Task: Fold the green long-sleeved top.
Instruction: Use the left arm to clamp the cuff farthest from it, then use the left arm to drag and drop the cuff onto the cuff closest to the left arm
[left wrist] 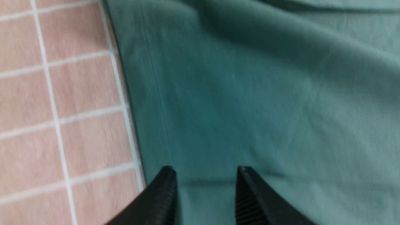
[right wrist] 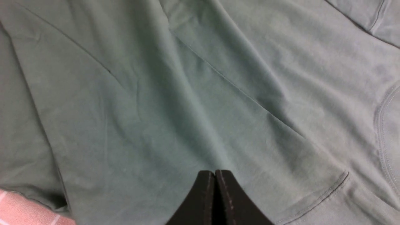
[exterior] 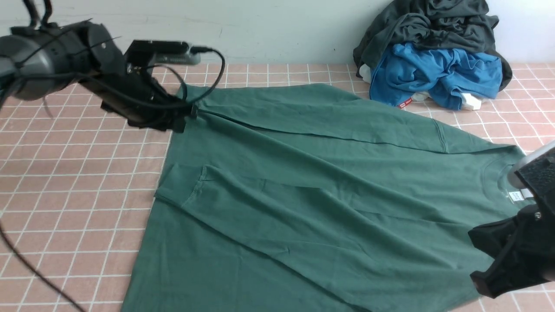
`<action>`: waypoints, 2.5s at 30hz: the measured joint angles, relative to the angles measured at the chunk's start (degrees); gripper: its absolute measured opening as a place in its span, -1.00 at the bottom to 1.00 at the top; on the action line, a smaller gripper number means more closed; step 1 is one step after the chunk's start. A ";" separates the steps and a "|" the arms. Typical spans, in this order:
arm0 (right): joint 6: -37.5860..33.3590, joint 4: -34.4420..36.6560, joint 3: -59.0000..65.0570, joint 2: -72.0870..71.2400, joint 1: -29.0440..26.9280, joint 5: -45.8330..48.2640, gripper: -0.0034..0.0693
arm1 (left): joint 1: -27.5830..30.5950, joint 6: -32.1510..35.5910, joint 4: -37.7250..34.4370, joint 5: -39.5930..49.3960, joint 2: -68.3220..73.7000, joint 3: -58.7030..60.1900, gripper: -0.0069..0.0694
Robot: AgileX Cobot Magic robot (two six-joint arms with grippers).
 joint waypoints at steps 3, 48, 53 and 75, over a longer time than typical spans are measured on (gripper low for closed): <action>0.00 -0.18 0.00 0.00 0.00 -1.30 -0.93 | 0.46 -2.51 -0.15 -0.73 6.85 -10.86 0.37; -0.53 -7.42 0.00 0.04 0.00 -5.75 -0.93 | 0.43 -17.40 10.51 23.65 26.14 -53.70 -0.77; -0.43 -9.16 0.00 0.04 0.00 -5.81 -0.93 | -1.19 -10.77 10.32 31.34 19.49 -48.61 -0.77; 3.98 -9.77 0.00 0.04 0.00 -5.73 -0.93 | -7.55 -11.03 19.16 20.49 -15.52 21.50 -0.77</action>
